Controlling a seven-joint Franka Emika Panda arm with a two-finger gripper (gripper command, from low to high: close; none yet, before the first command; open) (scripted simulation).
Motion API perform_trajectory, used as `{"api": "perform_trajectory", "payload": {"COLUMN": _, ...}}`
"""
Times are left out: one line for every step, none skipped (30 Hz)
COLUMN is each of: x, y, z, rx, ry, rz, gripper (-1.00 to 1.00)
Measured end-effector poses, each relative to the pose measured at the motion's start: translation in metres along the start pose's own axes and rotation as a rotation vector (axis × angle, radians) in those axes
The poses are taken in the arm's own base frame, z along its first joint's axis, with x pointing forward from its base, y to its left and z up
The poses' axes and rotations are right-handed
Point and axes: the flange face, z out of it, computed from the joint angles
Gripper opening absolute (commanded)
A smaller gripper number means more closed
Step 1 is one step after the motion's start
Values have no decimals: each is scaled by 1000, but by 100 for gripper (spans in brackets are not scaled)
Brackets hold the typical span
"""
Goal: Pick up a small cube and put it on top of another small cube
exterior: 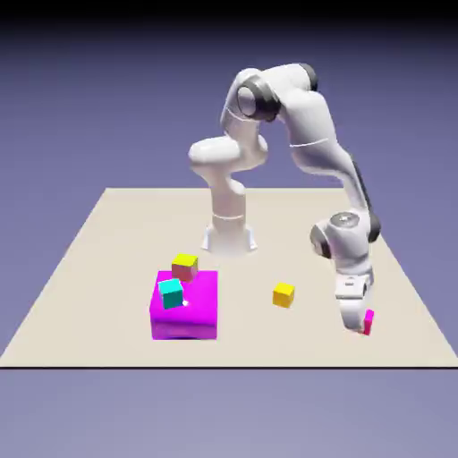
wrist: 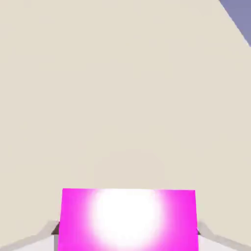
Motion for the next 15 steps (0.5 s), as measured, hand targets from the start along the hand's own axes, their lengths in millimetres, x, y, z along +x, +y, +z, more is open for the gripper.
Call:
{"api": "perform_trajectory", "payload": {"x": 0, "y": -1, "z": -11, "rx": 0, "ry": 0, "rz": 0, "gripper": -100}}
{"api": "perform_trajectory", "payload": {"x": 0, "y": -1, "z": -23, "rx": -1, "ry": 0, "rz": 0, "gripper": -100}}
{"api": "perform_trajectory", "payload": {"x": 6, "y": 19, "z": -34, "rx": -22, "ry": 10, "rz": 25, "gripper": -100}}
{"api": "perform_trajectory", "payload": {"x": 11, "y": 39, "z": -45, "rx": -43, "ry": 20, "rz": 50, "gripper": -100}}
{"api": "perform_trajectory", "payload": {"x": 16, "y": 59, "z": -57, "rx": -63, "ry": 30, "rz": 77, "gripper": -100}}
{"api": "perform_trajectory", "payload": {"x": 19, "y": 79, "z": -69, "rx": -81, "ry": 39, "rz": 105, "gripper": -100}}
{"api": "perform_trajectory", "payload": {"x": 21, "y": 99, "z": -82, "rx": -99, "ry": 47, "rz": 134, "gripper": -100}}
{"api": "perform_trajectory", "payload": {"x": 22, "y": 118, "z": -95, "rx": -115, "ry": 56, "rz": 163, "gripper": -100}}
{"api": "perform_trajectory", "payload": {"x": 22, "y": 137, "z": -107, "rx": -130, "ry": 64, "rz": 193, "gripper": -100}}
{"api": "perform_trajectory", "payload": {"x": 20, "y": 156, "z": -120, "rx": -143, "ry": 71, "rz": 224, "gripper": -100}}
{"api": "perform_trajectory", "payload": {"x": 18, "y": 175, "z": -134, "rx": -156, "ry": 79, "rz": 258, "gripper": -100}}
{"api": "perform_trajectory", "payload": {"x": 14, "y": 199, "z": -148, "rx": -169, "ry": 87, "rz": 301, "gripper": -100}}
{"api": "perform_trajectory", "payload": {"x": 8, "y": 219, "z": -161, "rx": -180, "ry": 95, "rz": 341, "gripper": -100}}
{"api": "perform_trajectory", "payload": {"x": 3, "y": 236, "z": -174, "rx": -188, "ry": 101, "rz": 374, "gripper": -100}}
{"api": "perform_trajectory", "payload": {"x": -4, "y": 251, "z": -186, "rx": -194, "ry": 107, "rz": 405, "gripper": -100}}
